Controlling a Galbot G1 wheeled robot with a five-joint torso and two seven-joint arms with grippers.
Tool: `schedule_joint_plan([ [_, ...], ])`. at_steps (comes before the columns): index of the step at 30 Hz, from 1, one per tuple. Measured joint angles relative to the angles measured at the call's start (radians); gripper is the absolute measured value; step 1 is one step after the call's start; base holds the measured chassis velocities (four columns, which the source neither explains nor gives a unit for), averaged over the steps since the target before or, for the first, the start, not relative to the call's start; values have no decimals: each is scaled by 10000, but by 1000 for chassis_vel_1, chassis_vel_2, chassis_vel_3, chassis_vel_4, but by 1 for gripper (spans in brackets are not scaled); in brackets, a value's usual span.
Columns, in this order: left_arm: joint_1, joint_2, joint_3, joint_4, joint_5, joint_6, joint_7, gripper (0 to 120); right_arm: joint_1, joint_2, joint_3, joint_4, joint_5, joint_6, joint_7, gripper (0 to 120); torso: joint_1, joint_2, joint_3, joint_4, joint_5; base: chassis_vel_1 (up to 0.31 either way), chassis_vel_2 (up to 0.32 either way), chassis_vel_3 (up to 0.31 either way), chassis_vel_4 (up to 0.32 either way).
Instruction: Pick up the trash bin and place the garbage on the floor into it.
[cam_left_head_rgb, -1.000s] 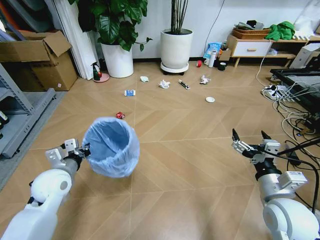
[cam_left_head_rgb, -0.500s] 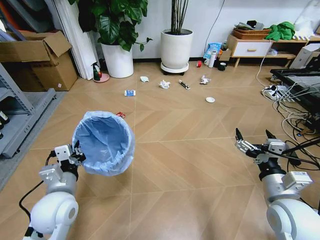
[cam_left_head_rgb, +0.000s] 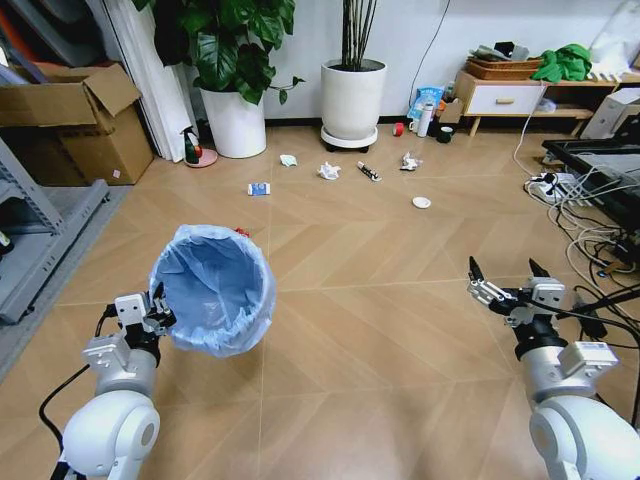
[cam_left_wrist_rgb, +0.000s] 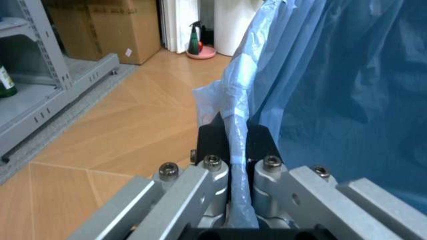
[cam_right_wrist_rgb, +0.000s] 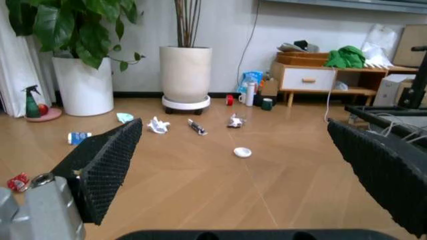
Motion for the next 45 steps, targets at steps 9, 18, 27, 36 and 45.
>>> schedule_joint_plan([
  [9, -4, 46, 47, 9, 10, 0, 25, 0, 16, 48, -9, -31, -57, 18, 2, 100, 0, 0, -1, 1, 0, 6, 149, -6, -145],
  [18, 12, 47, 95, 18, 72, -55, 102, 0, 20, 78, -11, -71, -102, 61, -10, 100, 0, 0, -1, 1, 1, 13, 166, -24, -171],
  [27, 24, 32, 93, 11, 90, -123, 100, 0, 31, 98, -9, -73, -138, 86, -17, 100, 0, 0, -1, 2, -1, -55, 213, 48, -198],
  [36, 61, 15, 89, -43, 121, -157, 98, 0, 0, 137, -19, -44, -200, 103, -20, 100, 0, 0, -1, 1, -2, -62, 215, 51, -211],
  [45, 150, 39, 70, -157, 142, -171, 103, 0, -22, 168, -39, -19, -245, 155, -36, 100, 0, 0, -1, 2, -2, -63, 228, 58, -225],
])
